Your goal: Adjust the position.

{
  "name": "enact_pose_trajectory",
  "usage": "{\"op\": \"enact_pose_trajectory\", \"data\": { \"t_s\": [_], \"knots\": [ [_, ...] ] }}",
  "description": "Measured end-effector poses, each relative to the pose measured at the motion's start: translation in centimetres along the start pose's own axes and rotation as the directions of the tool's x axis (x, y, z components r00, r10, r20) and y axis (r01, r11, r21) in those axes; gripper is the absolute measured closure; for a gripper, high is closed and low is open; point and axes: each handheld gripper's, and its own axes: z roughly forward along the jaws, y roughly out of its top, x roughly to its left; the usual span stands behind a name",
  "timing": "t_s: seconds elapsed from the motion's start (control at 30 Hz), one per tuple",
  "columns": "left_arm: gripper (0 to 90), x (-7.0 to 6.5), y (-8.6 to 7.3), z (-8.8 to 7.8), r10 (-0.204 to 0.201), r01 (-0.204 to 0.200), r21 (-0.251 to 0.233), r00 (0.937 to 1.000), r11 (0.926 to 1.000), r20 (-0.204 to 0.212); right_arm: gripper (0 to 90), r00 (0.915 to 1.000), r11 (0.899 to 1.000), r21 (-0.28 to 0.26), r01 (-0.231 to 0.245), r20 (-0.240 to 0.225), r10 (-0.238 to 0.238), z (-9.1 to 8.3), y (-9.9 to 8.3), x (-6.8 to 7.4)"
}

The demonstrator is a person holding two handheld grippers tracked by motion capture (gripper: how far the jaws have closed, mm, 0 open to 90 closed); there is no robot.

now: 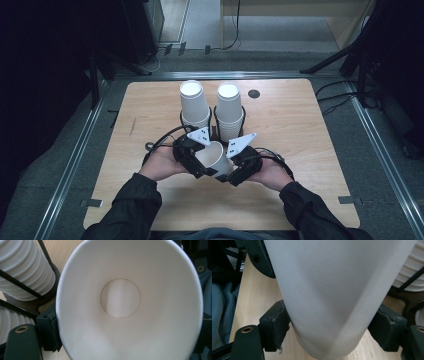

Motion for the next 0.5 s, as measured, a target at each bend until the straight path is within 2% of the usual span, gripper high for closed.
{"op": "enact_pose_trajectory", "data": {
  "t_s": [0.13, 0.23, 0.43, 0.5],
  "knots": [
    [8.2, 0.0, -0.1, -0.2, 0.011, -0.012, -0.034, 0.9998, 0.9994, -0.018, 23.9, 1.0000, 1.000, -0.024, 0.005, 0.007, -0.005, -0.4, 0.1, 0.0],
    [0.0, -0.1, -0.1, -0.2, 0.007, -0.008, -0.050, 0.9998, 0.9987, -0.020, 23.9, 0.9999, 1.000, -0.030, -0.001, 0.015, 0.001, -0.7, 0.1, -0.1],
    [0.0, 0.3, -0.4, -0.5, -0.028, 0.027, -0.096, 0.9996, 0.9950, -0.009, 23.7, 0.9996, 0.999, -0.037, -0.013, 0.025, 0.014, -1.1, -0.1, -0.4],
    [0.0, 0.2, -0.5, -0.6, -0.026, 0.024, -0.100, 0.9996, 0.9947, -0.014, 23.7, 0.9994, 0.999, -0.040, -0.021, 0.028, 0.022, -1.2, -0.2, -0.5]
  ]
}}
